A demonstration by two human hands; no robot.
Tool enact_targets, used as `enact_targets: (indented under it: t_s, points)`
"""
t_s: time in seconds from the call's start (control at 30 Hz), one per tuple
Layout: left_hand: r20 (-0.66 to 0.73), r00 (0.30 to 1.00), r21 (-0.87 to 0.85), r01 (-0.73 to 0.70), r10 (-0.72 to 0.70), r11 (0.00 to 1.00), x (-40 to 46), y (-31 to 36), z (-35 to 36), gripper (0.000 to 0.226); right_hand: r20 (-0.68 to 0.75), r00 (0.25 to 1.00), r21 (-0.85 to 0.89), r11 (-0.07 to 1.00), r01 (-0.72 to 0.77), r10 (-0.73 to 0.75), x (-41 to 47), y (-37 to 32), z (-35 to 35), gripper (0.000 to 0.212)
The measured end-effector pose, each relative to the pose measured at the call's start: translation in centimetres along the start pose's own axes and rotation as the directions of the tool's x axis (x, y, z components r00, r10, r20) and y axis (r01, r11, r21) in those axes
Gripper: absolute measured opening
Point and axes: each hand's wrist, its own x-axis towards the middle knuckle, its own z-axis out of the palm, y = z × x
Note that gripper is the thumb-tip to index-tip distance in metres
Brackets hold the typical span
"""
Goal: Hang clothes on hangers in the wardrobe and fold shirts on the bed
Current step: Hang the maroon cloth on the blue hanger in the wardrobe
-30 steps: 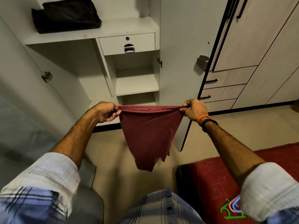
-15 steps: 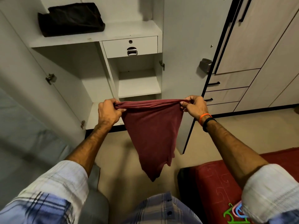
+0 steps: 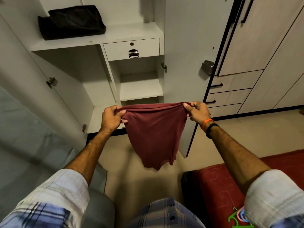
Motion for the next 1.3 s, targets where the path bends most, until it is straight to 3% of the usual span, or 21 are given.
enact_targets:
  t_s: [0.13, 0.23, 0.33, 0.43, 0.53, 0.63, 0.73, 0.8, 0.87, 0.93, 1.03, 1.1, 1.13, 1.2, 1.27, 1.3]
  points:
    - [-0.037, 0.999, 0.126, 0.01, -0.006, 0.992, 0.3, -0.3, -0.1, 0.006, 0.053, 0.998, 0.129, 0.99, -0.05, 0.043, -0.2, 0.1, 0.2, 0.018]
    - [-0.073, 0.997, 0.164, 0.022, -0.01, 0.986, 0.0, -0.3, 0.1, 0.024, 0.069, 0.996, 0.148, 0.987, -0.062, 0.052, -0.3, 0.2, 0.4, 0.018]
    - [-0.071, 0.994, 0.091, 0.084, -0.077, 0.992, -0.4, -0.3, 0.3, 0.034, 0.067, 0.997, 0.075, 0.997, -0.035, 0.03, -0.5, -0.2, 0.4, 0.015]
    - [-0.078, 0.994, 0.01, 0.075, -0.074, 0.997, -0.6, 0.0, 0.5, 0.029, 0.001, 0.999, -0.064, 0.997, 0.046, -0.046, -0.2, -0.2, 0.2, 0.018]
    - [-0.124, 0.992, 0.003, 0.036, -0.035, 0.999, -1.1, 1.0, 0.4, 0.032, 0.014, 0.999, -0.025, 0.999, 0.034, -0.034, 0.4, 0.2, -0.1, 0.019]
    - [-0.096, 0.995, -0.057, 0.019, -0.024, 0.998, -0.8, 1.0, 0.1, 0.027, 0.098, 0.993, 0.147, 0.986, -0.076, 0.062, -0.5, -0.2, 0.2, 0.018]
    - [-0.019, 0.997, -0.287, 0.065, -0.073, 0.956, -1.0, 1.8, 0.1, 0.026, 0.148, 0.989, 0.371, 0.925, -0.085, 0.031, -1.4, -2.1, 0.1, 0.018]
    - [0.021, 0.99, -0.461, 0.134, -0.14, 0.877, -1.3, 3.1, 0.3, 0.027, 0.165, 0.986, 0.663, 0.738, -0.122, 0.015, -1.5, -3.3, 0.0, 0.027]
    - [0.027, 0.979, -0.575, 0.178, -0.2, 0.798, -0.9, 4.3, 0.5, 0.025, 0.313, 0.948, 0.766, 0.606, -0.215, -0.06, -2.0, -3.9, 0.5, 0.054]
    - [0.014, 0.973, -0.648, 0.185, -0.232, 0.739, -0.5, 5.5, 0.7, 0.023, 0.488, 0.87, 0.641, 0.704, -0.305, -0.068, -2.9, -3.1, 1.7, 0.067]
    - [0.003, 0.967, -0.652, 0.194, -0.253, 0.733, 0.0, 6.4, 1.0, 0.021, 0.687, 0.724, 0.206, 0.939, -0.274, 0.06, -3.6, -1.5, 3.1, 0.05]
    - [-0.017, 0.96, -0.637, 0.206, -0.28, 0.743, 0.2, 6.3, 0.9, 0.024, 0.739, 0.666, 0.121, 0.954, -0.274, 0.097, -3.5, -0.8, 3.6, 0.061]
    - [-0.028, 0.954, -0.645, 0.212, -0.299, 0.734, 0.2, 6.1, 0.8, 0.025, 0.745, 0.663, 0.208, 0.919, -0.336, 0.074, -3.7, -0.9, 3.6, 0.06]
    - [0.017, 0.946, -0.723, 0.236, -0.325, 0.649, 0.4, 5.6, 0.2, 0.029, 0.707, 0.706, 0.463, 0.776, -0.429, -0.032, -4.0, -1.7, 3.7, 0.038]
    - [0.167, 0.945, -0.793, 0.297, -0.28, 0.532, 0.3, 5.2, -0.6, 0.054, 0.639, 0.766, 0.609, 0.661, -0.44, -0.079, -4.2, -2.7, 3.9, 0.022]
    - [0.256, 0.936, -0.77, 0.348, -0.242, 0.535, 0.2, 4.6, -0.8, 0.07, 0.609, 0.789, 0.639, 0.642, -0.423, -0.086, -4.0, -2.9, 4.1, 0.026]
